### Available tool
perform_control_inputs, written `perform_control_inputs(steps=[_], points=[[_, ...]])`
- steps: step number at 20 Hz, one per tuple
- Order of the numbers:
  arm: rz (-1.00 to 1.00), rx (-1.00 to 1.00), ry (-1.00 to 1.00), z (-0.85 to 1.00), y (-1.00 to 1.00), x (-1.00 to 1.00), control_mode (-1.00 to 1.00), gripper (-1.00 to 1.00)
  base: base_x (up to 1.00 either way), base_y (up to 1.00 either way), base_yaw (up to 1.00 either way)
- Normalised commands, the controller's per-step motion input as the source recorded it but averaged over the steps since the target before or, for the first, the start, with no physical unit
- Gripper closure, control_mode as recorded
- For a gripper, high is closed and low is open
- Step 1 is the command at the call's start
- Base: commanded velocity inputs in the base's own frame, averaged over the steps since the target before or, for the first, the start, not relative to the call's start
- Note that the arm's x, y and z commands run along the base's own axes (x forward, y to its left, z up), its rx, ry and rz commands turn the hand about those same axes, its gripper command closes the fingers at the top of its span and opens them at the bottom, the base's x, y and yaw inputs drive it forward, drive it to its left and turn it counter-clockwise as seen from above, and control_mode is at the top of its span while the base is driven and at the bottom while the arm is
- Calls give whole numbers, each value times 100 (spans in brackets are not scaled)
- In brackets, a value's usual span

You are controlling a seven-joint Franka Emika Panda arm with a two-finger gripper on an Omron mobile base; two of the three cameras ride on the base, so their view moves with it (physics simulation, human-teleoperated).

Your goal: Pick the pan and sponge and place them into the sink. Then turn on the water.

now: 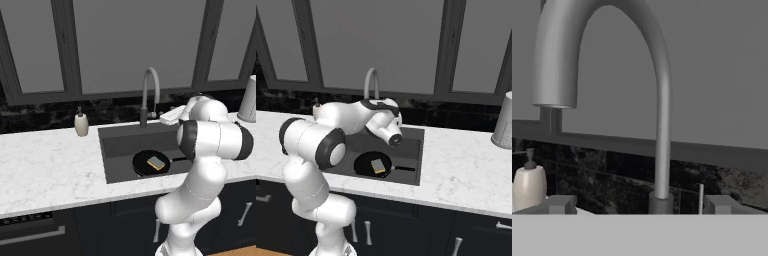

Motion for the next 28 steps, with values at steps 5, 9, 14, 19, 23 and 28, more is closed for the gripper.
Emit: perform_control_inputs(steps=[5, 9, 14, 19, 23, 28], points=[[0, 0, 0, -16, 0, 11, -100, -100, 0, 0, 0], [-1, 0, 0, -17, 0, 21, -100, -100, 0, 0, 0], [-3, 0, 0, -7, 0, 21, -100, -100, 0, 0, 0], [-5, 0, 0, -1, 0, 25, -100, -100, 0, 0, 0], [-5, 0, 0, 0, 0, 17, -100, -100, 0, 0, 0], [-3, 1, 0, -2, 0, 11, -100, -100, 0, 0, 0]])
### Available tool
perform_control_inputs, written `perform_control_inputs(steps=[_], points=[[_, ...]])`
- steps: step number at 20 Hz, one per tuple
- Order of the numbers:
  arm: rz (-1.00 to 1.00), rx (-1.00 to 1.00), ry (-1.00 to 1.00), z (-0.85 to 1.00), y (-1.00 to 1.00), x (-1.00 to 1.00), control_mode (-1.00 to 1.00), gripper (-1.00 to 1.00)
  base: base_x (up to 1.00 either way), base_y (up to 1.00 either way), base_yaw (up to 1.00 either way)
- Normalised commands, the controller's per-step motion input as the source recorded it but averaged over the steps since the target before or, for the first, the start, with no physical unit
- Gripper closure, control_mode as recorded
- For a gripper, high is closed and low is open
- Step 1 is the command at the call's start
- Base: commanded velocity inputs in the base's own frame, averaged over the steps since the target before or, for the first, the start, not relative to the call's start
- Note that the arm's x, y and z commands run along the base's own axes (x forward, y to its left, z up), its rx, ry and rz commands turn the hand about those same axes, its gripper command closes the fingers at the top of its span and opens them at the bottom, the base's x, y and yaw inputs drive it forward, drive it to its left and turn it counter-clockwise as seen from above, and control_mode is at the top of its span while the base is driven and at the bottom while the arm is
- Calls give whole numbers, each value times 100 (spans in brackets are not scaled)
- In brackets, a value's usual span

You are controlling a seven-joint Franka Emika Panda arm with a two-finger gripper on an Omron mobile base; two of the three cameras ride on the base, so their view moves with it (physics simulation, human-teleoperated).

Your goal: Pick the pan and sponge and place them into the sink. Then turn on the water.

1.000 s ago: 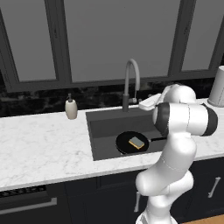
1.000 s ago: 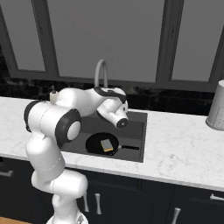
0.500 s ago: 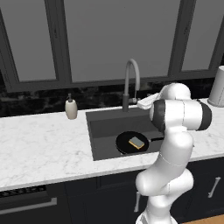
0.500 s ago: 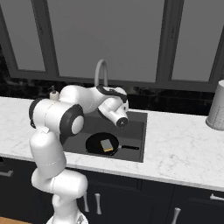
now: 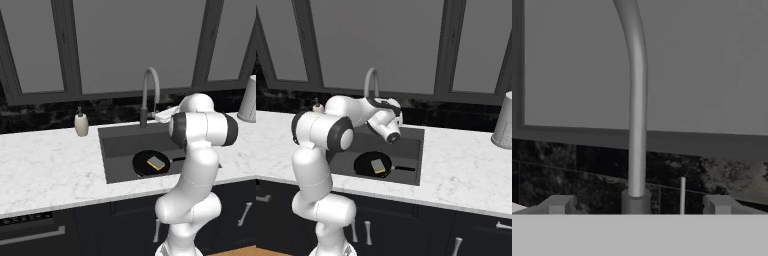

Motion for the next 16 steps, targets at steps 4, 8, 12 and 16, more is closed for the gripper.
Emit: perform_control_inputs(steps=[4, 8, 12, 16], points=[[0, 3, 0, -17, 0, 1, -100, -100, 0, 0, 0], [0, 4, 0, -22, 0, 2, -100, -100, 0, 0, 0], [0, 5, 0, -7, -1, 14, -100, -100, 0, 0, 0], [0, 4, 0, 0, 0, 24, -100, -100, 0, 0, 0]])
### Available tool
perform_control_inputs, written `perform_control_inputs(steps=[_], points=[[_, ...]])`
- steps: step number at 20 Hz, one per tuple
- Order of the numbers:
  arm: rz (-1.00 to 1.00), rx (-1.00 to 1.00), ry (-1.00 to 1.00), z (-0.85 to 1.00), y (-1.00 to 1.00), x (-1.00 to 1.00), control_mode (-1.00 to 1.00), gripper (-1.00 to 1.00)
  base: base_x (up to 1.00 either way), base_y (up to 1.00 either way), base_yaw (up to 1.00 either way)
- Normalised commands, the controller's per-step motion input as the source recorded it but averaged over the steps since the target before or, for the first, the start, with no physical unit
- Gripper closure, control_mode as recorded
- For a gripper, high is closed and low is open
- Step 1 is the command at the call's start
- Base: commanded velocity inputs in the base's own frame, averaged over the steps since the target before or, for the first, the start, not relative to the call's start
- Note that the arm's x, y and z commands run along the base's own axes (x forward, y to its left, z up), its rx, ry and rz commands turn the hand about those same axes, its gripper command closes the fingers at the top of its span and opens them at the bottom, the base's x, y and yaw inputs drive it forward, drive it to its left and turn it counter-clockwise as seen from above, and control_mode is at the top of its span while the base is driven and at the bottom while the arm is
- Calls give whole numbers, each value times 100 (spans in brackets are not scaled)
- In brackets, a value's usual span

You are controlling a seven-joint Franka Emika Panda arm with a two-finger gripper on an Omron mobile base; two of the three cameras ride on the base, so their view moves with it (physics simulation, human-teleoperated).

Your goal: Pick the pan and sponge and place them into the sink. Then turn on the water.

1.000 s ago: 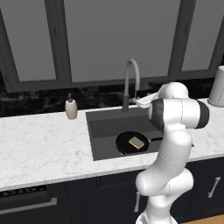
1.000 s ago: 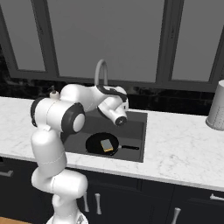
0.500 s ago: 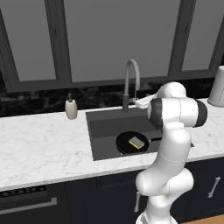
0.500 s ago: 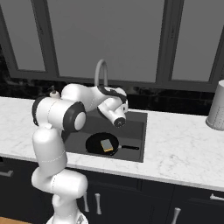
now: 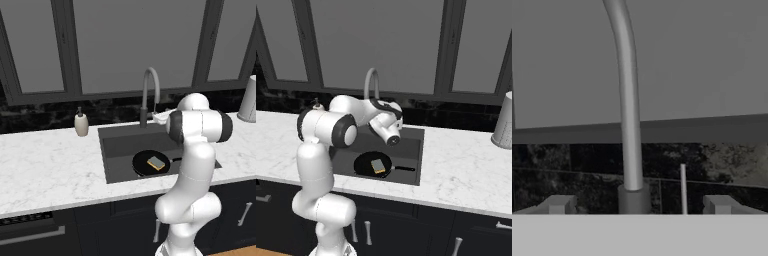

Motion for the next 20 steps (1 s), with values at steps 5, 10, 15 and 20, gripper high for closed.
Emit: perform_control_inputs(steps=[5, 10, 15, 20], points=[[0, 3, 0, 0, 0, 29, -100, -100, 0, 0, 0], [0, 2, 0, 0, 0, 18, -100, -100, 0, 0, 0], [0, 2, 0, 0, -2, 2, -100, -100, 0, 0, 0], [0, 2, 0, -1, -7, 0, -100, -100, 0, 0, 0]])
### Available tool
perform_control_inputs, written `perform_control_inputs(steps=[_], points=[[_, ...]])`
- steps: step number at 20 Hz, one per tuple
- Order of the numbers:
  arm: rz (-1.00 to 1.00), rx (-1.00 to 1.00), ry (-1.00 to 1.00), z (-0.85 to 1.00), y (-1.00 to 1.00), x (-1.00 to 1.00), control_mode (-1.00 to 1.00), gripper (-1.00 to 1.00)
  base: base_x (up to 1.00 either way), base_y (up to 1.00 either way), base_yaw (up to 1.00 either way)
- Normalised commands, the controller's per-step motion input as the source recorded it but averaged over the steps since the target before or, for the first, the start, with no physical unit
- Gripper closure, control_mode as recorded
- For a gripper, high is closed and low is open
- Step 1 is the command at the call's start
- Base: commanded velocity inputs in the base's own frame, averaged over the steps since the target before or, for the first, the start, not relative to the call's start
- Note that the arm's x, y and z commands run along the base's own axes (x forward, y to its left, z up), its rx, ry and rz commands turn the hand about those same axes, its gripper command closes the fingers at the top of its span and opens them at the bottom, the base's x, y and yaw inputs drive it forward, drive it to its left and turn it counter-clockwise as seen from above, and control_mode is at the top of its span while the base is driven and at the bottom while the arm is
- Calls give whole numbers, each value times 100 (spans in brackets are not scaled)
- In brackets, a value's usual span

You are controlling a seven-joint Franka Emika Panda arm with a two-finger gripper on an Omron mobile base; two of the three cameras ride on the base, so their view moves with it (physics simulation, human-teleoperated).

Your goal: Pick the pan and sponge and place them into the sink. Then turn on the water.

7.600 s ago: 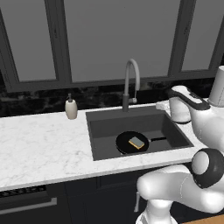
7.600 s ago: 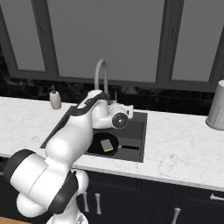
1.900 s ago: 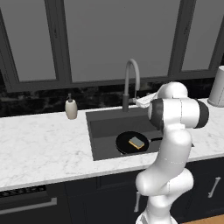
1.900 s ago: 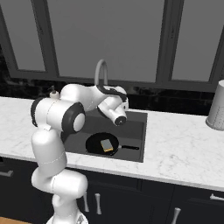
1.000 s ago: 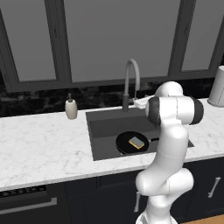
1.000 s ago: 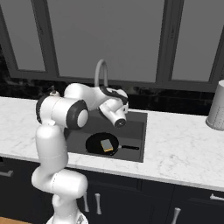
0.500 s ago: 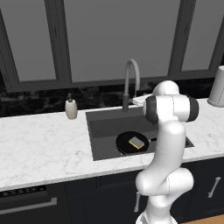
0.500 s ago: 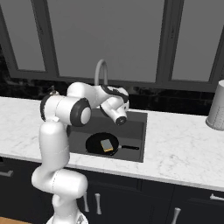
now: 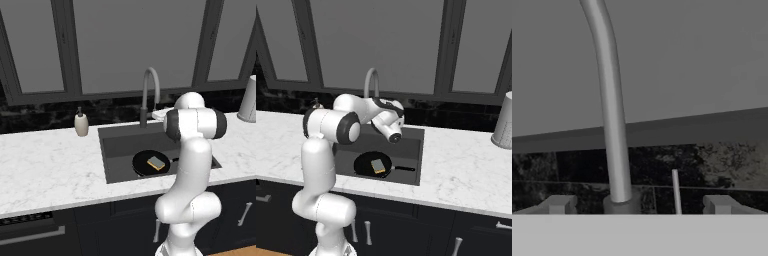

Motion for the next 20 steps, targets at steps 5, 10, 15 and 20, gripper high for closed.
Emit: perform_control_inputs(steps=[5, 10, 15, 20], points=[[0, 1, 0, 0, -13, 9, -100, -100, 0, 0, 0], [0, 0, 0, 0, 0, 18, -100, -100, 0, 0, 0], [0, 0, 0, -1, 0, 21, -100, -100, 0, 0, 0], [0, 0, 0, -10, 0, 17, -100, -100, 0, 0, 0]])
